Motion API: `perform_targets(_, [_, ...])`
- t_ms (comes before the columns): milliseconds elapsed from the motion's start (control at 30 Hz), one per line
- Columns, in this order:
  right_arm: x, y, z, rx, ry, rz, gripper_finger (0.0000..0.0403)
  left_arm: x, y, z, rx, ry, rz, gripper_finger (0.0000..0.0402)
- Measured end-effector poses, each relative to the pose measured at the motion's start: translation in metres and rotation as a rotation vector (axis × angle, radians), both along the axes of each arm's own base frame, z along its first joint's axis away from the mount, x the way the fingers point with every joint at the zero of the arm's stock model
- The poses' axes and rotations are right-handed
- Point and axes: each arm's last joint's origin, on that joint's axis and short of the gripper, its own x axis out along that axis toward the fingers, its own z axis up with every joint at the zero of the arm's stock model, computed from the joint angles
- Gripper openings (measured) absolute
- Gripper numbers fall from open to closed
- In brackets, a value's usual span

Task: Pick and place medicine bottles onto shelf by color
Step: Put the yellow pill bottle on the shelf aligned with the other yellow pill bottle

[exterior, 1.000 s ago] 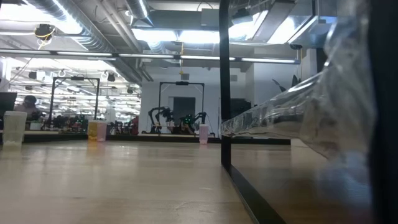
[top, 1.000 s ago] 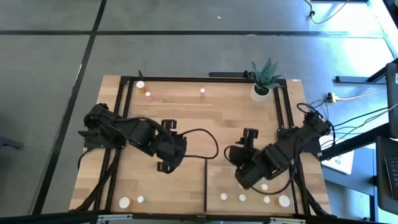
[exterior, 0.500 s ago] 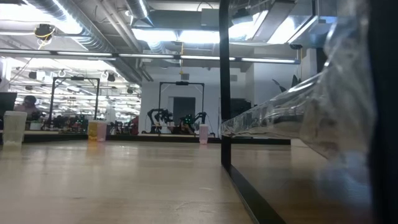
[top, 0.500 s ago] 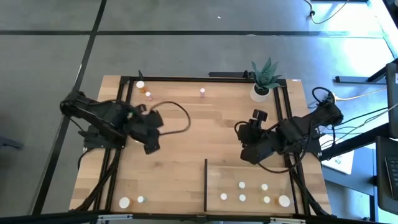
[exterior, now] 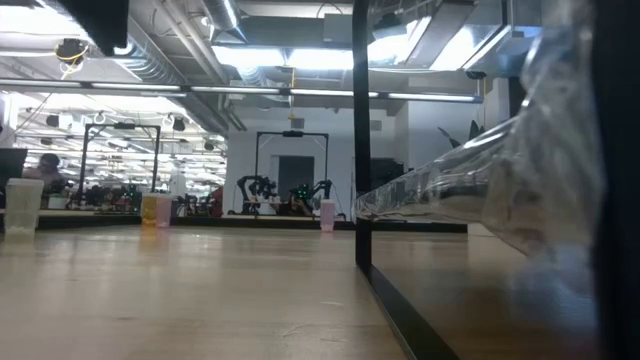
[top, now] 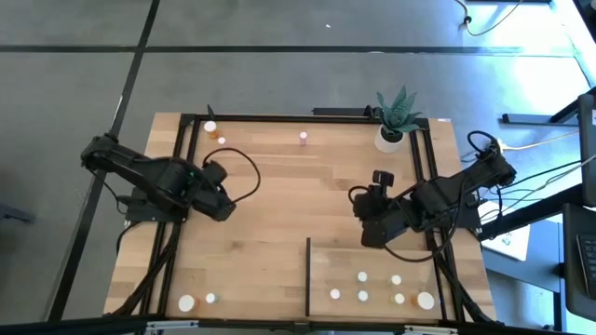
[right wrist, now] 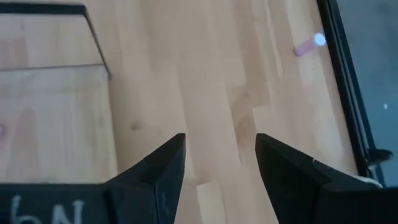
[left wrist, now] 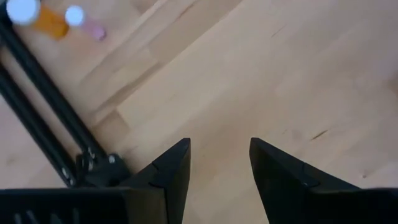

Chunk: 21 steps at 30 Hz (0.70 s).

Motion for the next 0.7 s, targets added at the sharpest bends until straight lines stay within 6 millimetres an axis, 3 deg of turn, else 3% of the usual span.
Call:
perform_targets(167, [0.003,0.0,0.002,-0.041,-0.042,0.005,0.0197,0.0,0.003,-0.011,-0.011,0.027,0.073,0.0158])
perform_targets(700, [0.006,0.001,0.003,-0.027,-0.079,-0.003,0.0197,0.003,0.012,-0.011,-0.008,0.036,0.094,0.0158])
